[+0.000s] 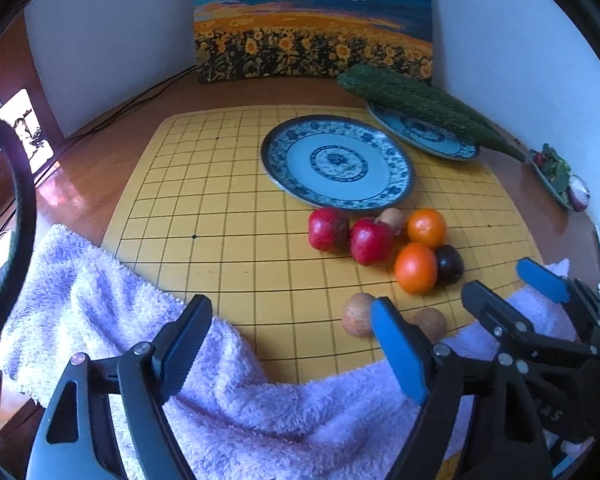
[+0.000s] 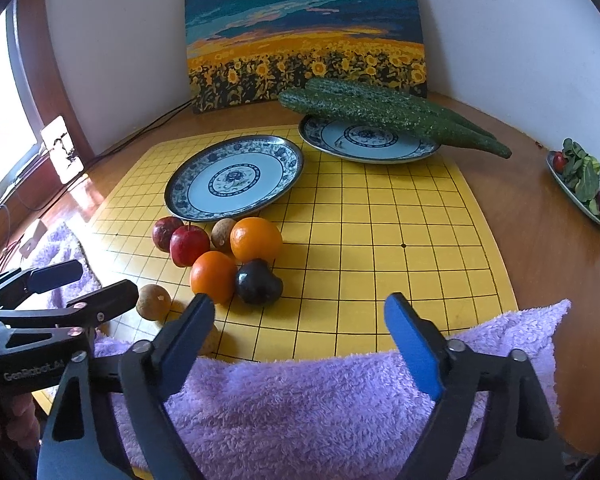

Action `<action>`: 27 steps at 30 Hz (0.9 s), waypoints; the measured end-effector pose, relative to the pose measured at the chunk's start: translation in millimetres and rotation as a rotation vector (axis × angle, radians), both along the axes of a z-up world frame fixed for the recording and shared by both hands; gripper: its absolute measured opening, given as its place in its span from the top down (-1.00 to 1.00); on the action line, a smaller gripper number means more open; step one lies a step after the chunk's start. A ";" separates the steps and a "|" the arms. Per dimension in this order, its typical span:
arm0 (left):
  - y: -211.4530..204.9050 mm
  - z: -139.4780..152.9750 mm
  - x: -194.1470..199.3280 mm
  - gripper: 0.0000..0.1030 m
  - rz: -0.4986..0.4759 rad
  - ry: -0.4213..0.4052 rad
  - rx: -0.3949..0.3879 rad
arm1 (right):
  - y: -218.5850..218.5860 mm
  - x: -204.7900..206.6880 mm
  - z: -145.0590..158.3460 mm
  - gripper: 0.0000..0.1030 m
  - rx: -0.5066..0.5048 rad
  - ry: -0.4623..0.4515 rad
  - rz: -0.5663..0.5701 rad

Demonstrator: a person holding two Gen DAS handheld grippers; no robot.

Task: Organize fruits
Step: 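Close the left tool on the brown kiwi while the right tool reaches toward the dark plum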

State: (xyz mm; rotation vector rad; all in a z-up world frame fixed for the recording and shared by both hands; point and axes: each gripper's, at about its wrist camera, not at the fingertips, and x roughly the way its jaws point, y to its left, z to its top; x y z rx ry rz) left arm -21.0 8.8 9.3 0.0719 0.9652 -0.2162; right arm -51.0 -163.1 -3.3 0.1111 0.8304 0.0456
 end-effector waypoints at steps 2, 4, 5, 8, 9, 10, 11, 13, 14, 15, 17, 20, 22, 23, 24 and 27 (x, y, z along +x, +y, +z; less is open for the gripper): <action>-2.3 2.5 -1.2 -0.63 -0.012 -0.010 -0.004 | -0.6 -0.6 0.9 -0.59 -0.002 0.000 0.005; -4.5 2.4 -0.9 -0.58 -0.028 -0.002 -0.008 | -0.6 -0.8 1.6 -0.50 -0.007 0.004 0.010; -6.0 1.3 0.2 -0.51 -0.034 0.006 -0.009 | -0.3 -0.8 1.7 -0.47 -0.009 0.006 0.013; -8.9 -3.1 2.4 -0.36 -0.057 0.039 -0.020 | 0.6 -0.8 3.2 -0.38 -0.014 0.015 0.028; -8.8 -4.1 2.8 -0.34 -0.064 0.049 -0.024 | 0.8 -1.2 4.0 -0.37 -0.014 0.016 0.032; -9.4 -5.0 2.9 -0.30 -0.072 0.057 -0.029 | 1.3 -1.5 5.2 -0.37 -0.014 0.017 0.037; -10.3 -5.9 3.5 -0.29 -0.079 0.063 -0.032 | 1.5 -1.8 5.6 -0.37 -0.015 0.017 0.039; -12.1 -7.8 4.7 -0.28 -0.090 0.074 -0.032 | 1.8 -1.4 6.3 -0.37 -0.015 0.019 0.043; -13.3 -9.3 6.0 -0.27 -0.090 0.080 -0.030 | 1.7 -0.3 6.0 -0.37 -0.015 0.023 0.044; -14.2 -11.0 7.0 -0.26 -0.087 0.087 -0.026 | 1.5 0.6 5.5 -0.36 -0.014 0.027 0.045; -14.6 -13.7 10.7 -0.18 -0.095 0.104 -0.042 | 1.3 3.4 4.1 -0.32 -0.011 0.037 0.047; -16.4 -15.3 13.7 -0.09 -0.105 0.113 -0.034 | 1.1 8.1 1.8 -0.26 -0.010 0.055 0.050; -16.9 -16.9 15.5 0.06 -0.115 0.124 -0.037 | 2.1 10.0 0.0 -0.19 -0.011 0.064 0.056; -16.7 -18.1 16.1 0.17 -0.122 0.132 -0.043 | 2.9 10.6 -0.8 -0.18 -0.012 0.069 0.059; -16.4 -19.2 16.5 0.20 -0.125 0.138 -0.049 | 3.8 11.2 -1.7 -0.15 -0.014 0.074 0.063; -16.0 -20.6 17.8 0.31 -0.127 0.143 -0.059 | 6.7 13.6 -4.3 -0.10 -0.018 0.083 0.075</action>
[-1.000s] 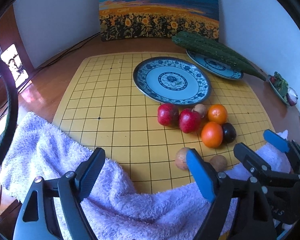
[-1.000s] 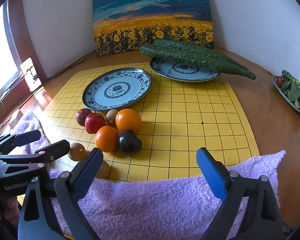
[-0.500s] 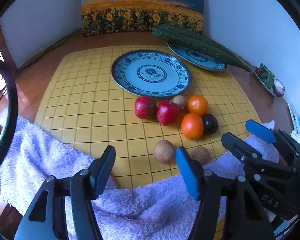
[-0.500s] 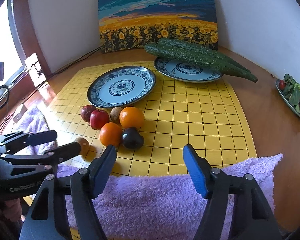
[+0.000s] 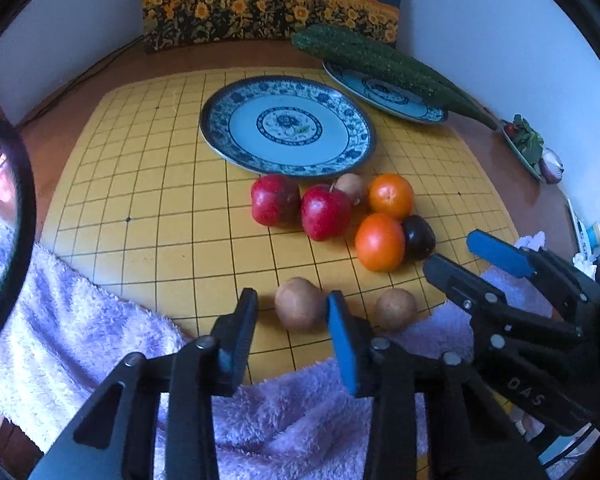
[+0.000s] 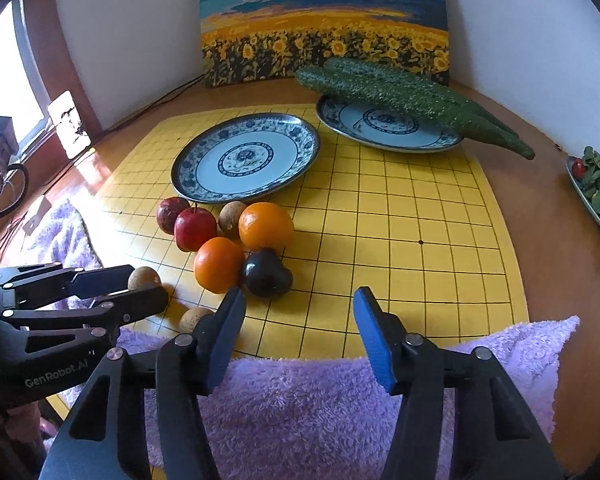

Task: Organize fruits
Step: 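Close the left tool on the brown kiwi while the right tool reaches toward the dark plum, then close the right tool on the dark plum while the left tool lifts the kiwi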

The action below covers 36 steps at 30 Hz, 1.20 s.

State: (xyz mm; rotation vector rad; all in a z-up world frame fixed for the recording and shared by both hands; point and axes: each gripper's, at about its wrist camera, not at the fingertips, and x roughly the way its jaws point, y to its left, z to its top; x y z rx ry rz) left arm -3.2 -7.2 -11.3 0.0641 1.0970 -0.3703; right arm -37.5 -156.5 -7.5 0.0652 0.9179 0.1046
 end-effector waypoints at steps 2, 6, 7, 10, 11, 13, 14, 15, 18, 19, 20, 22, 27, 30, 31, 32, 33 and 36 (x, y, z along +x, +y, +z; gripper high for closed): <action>0.7 0.2 0.7 0.35 -0.002 0.003 -0.009 | 0.4 1.0 -1.2 -0.10 -0.001 0.005 0.003; 1.6 0.5 0.2 0.40 -0.007 0.002 -0.015 | 0.8 3.6 -4.4 -0.09 -0.004 0.017 0.004; 2.0 0.3 0.5 0.41 -0.007 0.002 -0.017 | 1.2 4.2 -5.2 -0.09 -0.004 0.018 0.006; 2.6 -0.1 1.9 0.42 -0.009 0.000 -0.017 | 2.5 6.2 -6.3 -0.09 -0.016 0.020 0.012; 2.3 -0.4 2.5 0.42 -0.008 -0.001 -0.015 | 2.4 6.9 -6.7 -0.09 -0.017 0.021 0.011; 2.5 -0.4 3.3 0.42 -0.010 0.000 -0.014 | 2.9 8.5 -7.5 -0.09 -0.021 0.022 0.012; 2.6 -0.6 3.3 0.43 -0.010 -0.001 -0.014 | 2.9 9.2 -7.7 -0.09 -0.021 0.022 0.014; 2.6 -0.6 3.8 0.44 -0.010 0.000 -0.015 | 3.4 9.9 -7.6 -0.09 -0.023 0.023 0.017; 2.3 -1.0 4.5 0.46 -0.006 0.002 -0.020 | 5.6 12.7 -8.2 -0.07 -0.024 0.023 0.027; 2.7 -1.1 4.6 0.46 -0.004 0.003 -0.024 | 5.8 12.7 -8.6 -0.04 -0.022 0.023 0.029; 3.4 -1.0 4.7 0.46 -0.002 0.004 -0.028 | 6.3 13.3 -8.7 -0.02 -0.018 0.023 0.033; 4.5 -0.9 4.5 0.46 0.001 0.003 -0.030 | 7.5 14.0 -9.3 0.02 -0.014 0.024 0.042; 6.9 -0.8 5.0 0.46 0.007 0.003 -0.035 | 11.2 15.6 -10.5 0.19 0.010 0.026 0.070; 8.5 0.2 3.8 0.46 0.010 -0.001 -0.035 | 12.9 16.5 -11.0 0.20 0.003 0.021 0.078; 8.9 0.5 3.6 0.46 0.011 -0.002 -0.035 | 13.6 16.8 -11.2 0.20 0.000 0.019 0.082; 9.1 0.9 3.4 0.46 0.011 -0.003 -0.036 | 13.6 16.8 -11.1 0.21 0.000 0.019 0.083; 9.1 1.3 3.2 0.46 0.012 -0.005 -0.037 | 13.6 16.9 -11.3 0.26 0.002 0.017 0.086; 8.7 2.9 2.7 0.47 0.014 -0.008 -0.038 | 14.7 17.1 -11.2 0.45 0.025 0.017 0.102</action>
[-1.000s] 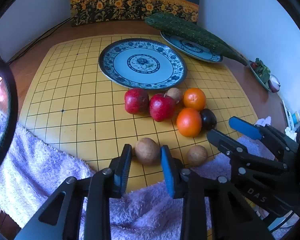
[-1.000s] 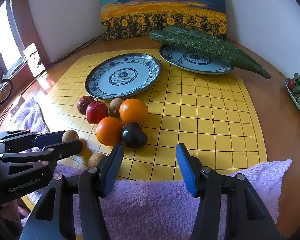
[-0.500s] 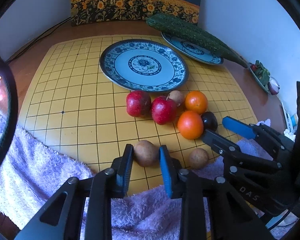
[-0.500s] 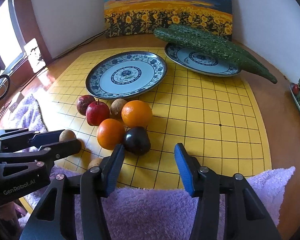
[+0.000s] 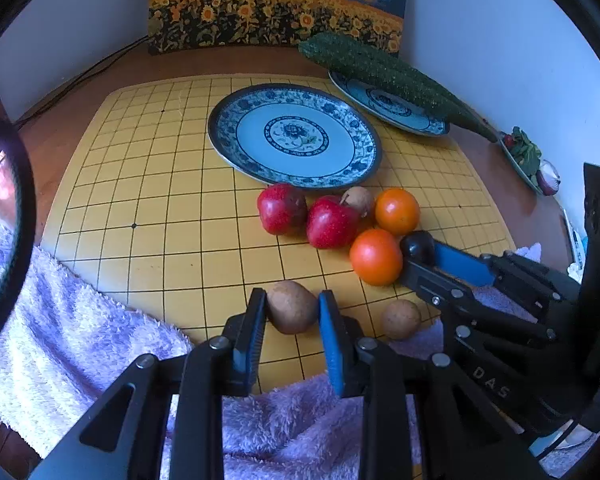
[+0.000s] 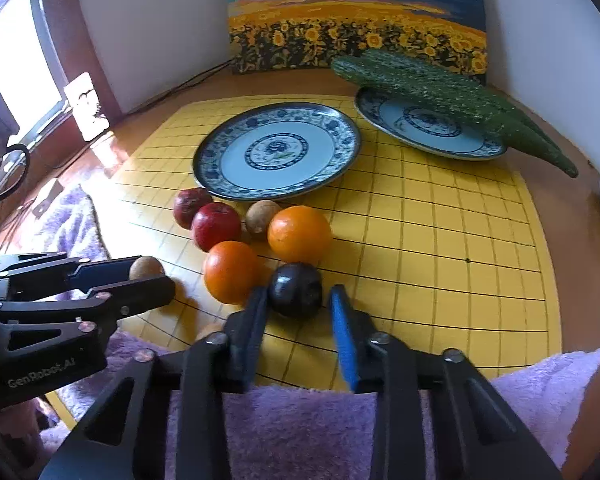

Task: Organize fruits
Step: 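Close the right tool on the dark plum while the left tool lifts the kiwi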

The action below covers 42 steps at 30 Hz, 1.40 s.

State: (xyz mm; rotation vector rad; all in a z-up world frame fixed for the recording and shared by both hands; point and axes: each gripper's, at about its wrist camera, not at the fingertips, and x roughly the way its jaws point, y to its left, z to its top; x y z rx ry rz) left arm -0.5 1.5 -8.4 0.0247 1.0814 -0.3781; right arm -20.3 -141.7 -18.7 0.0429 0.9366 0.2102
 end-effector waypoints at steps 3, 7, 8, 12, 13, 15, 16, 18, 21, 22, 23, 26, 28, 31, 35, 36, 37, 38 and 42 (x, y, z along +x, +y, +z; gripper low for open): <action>0.6 2.7 -1.1 0.46 0.001 -0.008 0.000 | 1.8 -1.4 0.3 0.45 -0.010 -0.006 0.003; 1.0 5.2 -3.2 0.46 0.003 -0.015 0.000 | 2.2 -3.9 1.0 0.45 -0.001 -0.005 0.001; 0.6 5.7 -3.8 0.46 0.003 -0.015 0.001 | 2.2 -4.5 1.1 0.45 0.000 -0.005 0.001; -0.7 7.6 -5.2 0.46 0.003 -0.023 0.005 | 1.7 -6.9 2.8 0.45 0.009 -0.010 0.002; -0.8 7.9 -5.3 0.47 0.005 -0.024 0.006 | 1.6 -7.5 3.7 0.45 0.010 -0.013 0.001; -1.0 8.4 -5.3 0.47 0.008 -0.026 0.007 | 0.9 -8.5 4.8 0.45 0.013 -0.016 0.000; -1.1 8.9 -5.5 0.46 0.008 -0.027 0.008 | -0.1 -9.4 5.9 0.45 0.017 -0.019 -0.002; -1.3 10.5 -5.6 0.46 0.010 -0.030 0.009 | -1.3 -10.5 8.1 0.45 0.024 -0.023 -0.005; -2.6 14.2 -5.0 0.46 0.009 -0.039 0.010 | -2.1 -11.9 12.9 0.45 0.025 -0.036 -0.006; -3.1 15.9 -4.3 0.47 0.008 -0.044 0.010 | -2.2 -12.1 15.7 0.45 0.026 -0.043 -0.006; -3.9 17.9 -3.4 0.47 0.008 -0.051 0.011 | -2.2 -12.5 17.6 0.45 0.026 -0.048 -0.005; -5.9 23.3 0.0 0.46 0.005 -0.065 0.014 | -2.5 -12.3 23.3 0.45 0.026 -0.062 -0.005; -7.3 26.5 2.3 0.47 0.004 -0.074 0.017 | -2.6 -11.6 26.5 0.45 0.027 -0.069 -0.006; -9.4 31.4 8.0 0.46 0.003 -0.087 0.019 | -3.4 -8.5 31.7 0.45 0.030 -0.078 -0.006; -12.5 36.4 17.4 0.46 0.003 -0.106 0.023 | -5.0 -2.8 35.3 0.45 0.030 -0.084 -0.004; -12.9 37.5 19.8 0.47 0.004 -0.111 0.025 | -5.3 -1.2 36.1 0.45 0.029 -0.086 -0.005; -13.5 38.6 23.0 0.46 0.005 -0.114 0.027 | -5.7 1.0 37.3 0.45 0.029 -0.087 -0.005; -14.6 39.2 26.7 0.46 0.006 -0.118 0.029 | -6.3 3.7 39.1 0.45 0.030 -0.090 -0.005; -17.9 40.8 38.4 0.46 0.008 -0.127 0.040 | -7.3 15.1 44.9 0.45 0.023 -0.103 -0.001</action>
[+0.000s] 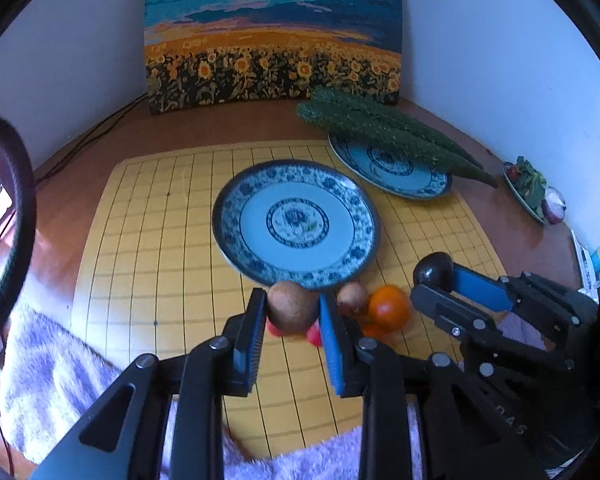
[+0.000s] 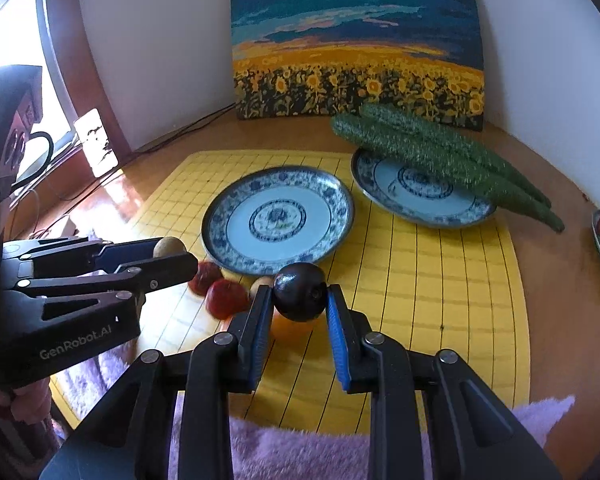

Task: Organize fruits
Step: 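Close the right tool on the dark plum while the left tool lifts the kiwi, then carry the kiwi in the left tool and plum in the right tool over the blue-and-white plate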

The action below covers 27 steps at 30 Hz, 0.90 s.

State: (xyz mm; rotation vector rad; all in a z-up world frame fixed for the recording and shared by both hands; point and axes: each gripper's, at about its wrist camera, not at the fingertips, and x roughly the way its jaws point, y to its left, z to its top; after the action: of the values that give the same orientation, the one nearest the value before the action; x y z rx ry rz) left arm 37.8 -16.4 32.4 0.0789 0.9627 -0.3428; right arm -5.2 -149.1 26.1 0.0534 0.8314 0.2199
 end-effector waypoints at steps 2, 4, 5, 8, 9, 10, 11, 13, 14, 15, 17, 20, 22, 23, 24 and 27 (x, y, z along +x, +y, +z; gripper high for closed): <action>-1.2 0.9 5.9 0.46 0.005 -0.004 0.004 | -0.1 7.3 2.6 0.45 -0.001 -0.006 0.007; -2.3 1.8 11.7 0.47 0.005 -0.008 0.008 | -0.4 14.8 4.4 0.45 -0.004 -0.007 0.009; -2.7 2.6 14.6 0.46 0.005 -0.011 0.009 | 0.0 18.6 5.6 0.45 -0.008 -0.010 0.010; -3.2 5.8 22.9 0.47 0.007 -0.020 0.010 | 2.3 27.2 9.9 0.45 -0.016 -0.015 0.018; -3.1 7.0 25.2 0.47 0.006 -0.023 0.009 | 3.0 29.0 11.1 0.45 -0.018 -0.017 0.021; -3.3 8.4 28.1 0.47 0.007 -0.027 0.010 | 3.8 32.2 12.8 0.45 -0.020 -0.020 0.024; -3.7 10.2 31.2 0.47 0.005 -0.032 0.011 | 4.1 34.0 13.8 0.45 -0.020 -0.021 0.026; -4.8 13.6 37.1 0.47 0.003 -0.044 0.014 | 4.7 39.9 16.0 0.45 -0.024 -0.024 0.028; -5.5 15.5 39.7 0.46 0.002 -0.050 0.014 | 4.8 42.0 16.5 0.45 -0.025 -0.024 0.029; -6.0 17.2 42.6 0.46 0.000 -0.055 0.012 | 5.2 45.6 17.4 0.45 -0.026 -0.024 0.032; -6.4 20.1 48.9 0.46 0.001 -0.057 0.006 | 6.0 51.6 18.3 0.45 -0.031 -0.026 0.034; -9.0 21.4 58.5 0.46 0.008 -0.057 0.008 | 6.1 63.2 17.3 0.45 -0.032 -0.020 0.037; -10.6 21.1 65.4 0.46 0.009 -0.053 0.002 | 6.1 70.1 14.6 0.45 -0.034 -0.011 0.036; -11.3 20.6 67.6 0.46 0.010 -0.051 0.000 | 6.2 72.0 13.6 0.45 -0.034 -0.009 0.036; -11.9 20.0 70.5 0.46 0.012 -0.048 -0.002 | 6.2 74.8 11.9 0.45 -0.034 -0.004 0.037; -14.3 16.8 78.8 0.46 0.004 -0.041 -0.008 | 6.1 83.6 6.1 0.45 -0.033 0.011 0.039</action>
State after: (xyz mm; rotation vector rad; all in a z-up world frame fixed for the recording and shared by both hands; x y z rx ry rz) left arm 116.6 -30.7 49.2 0.0763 0.9209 -0.3403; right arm 78.3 -142.9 32.2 0.0072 0.8472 0.2431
